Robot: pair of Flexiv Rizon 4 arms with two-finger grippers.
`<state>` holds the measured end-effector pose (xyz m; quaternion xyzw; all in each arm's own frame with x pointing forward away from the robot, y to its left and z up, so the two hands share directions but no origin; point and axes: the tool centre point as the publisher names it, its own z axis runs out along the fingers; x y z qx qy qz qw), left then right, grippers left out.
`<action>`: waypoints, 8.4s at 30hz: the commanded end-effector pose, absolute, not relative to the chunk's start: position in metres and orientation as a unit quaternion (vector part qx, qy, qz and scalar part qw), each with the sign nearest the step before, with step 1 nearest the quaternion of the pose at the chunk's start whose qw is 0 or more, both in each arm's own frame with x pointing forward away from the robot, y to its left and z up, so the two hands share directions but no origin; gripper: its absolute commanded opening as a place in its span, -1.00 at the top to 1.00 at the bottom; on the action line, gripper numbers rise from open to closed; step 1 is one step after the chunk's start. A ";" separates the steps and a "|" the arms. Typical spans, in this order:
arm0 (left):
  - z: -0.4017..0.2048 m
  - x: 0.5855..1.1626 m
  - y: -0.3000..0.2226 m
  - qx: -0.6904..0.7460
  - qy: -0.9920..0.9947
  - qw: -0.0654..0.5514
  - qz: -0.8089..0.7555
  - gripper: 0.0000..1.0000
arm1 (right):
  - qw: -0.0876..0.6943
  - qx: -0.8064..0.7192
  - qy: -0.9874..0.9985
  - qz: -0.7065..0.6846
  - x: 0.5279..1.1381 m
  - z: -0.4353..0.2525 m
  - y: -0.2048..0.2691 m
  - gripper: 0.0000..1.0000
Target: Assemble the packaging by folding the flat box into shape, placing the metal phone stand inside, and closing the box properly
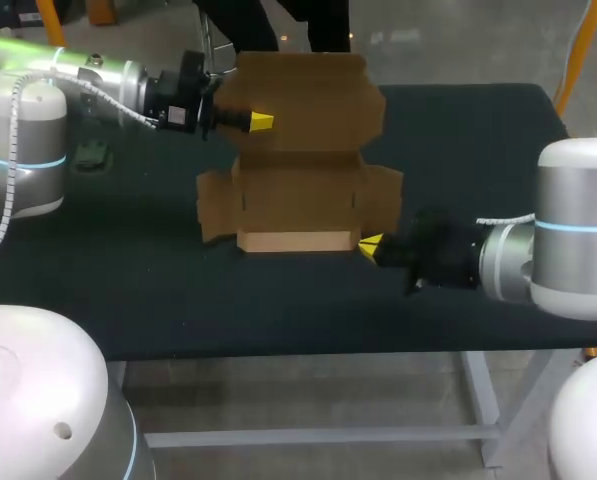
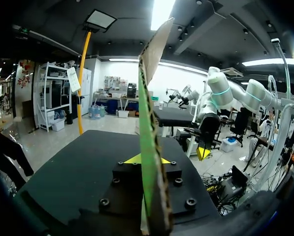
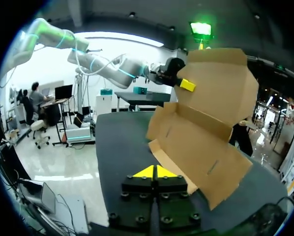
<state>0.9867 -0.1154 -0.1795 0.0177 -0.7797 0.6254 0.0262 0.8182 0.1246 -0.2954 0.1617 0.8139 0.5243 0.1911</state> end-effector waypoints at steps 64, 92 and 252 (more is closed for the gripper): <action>-0.179 0.986 -0.114 0.017 -0.780 0.027 0.624 1.00 | 0.182 0.270 0.803 0.499 0.937 -0.422 0.235 1.00; -0.179 0.986 -0.114 0.017 -0.780 0.027 0.624 1.00 | 0.178 0.277 0.799 0.504 0.941 -0.431 0.236 1.00; -0.228 0.921 -0.119 -0.002 -0.765 0.029 0.643 1.00 | 0.152 0.218 0.799 0.539 0.826 -0.375 0.172 1.00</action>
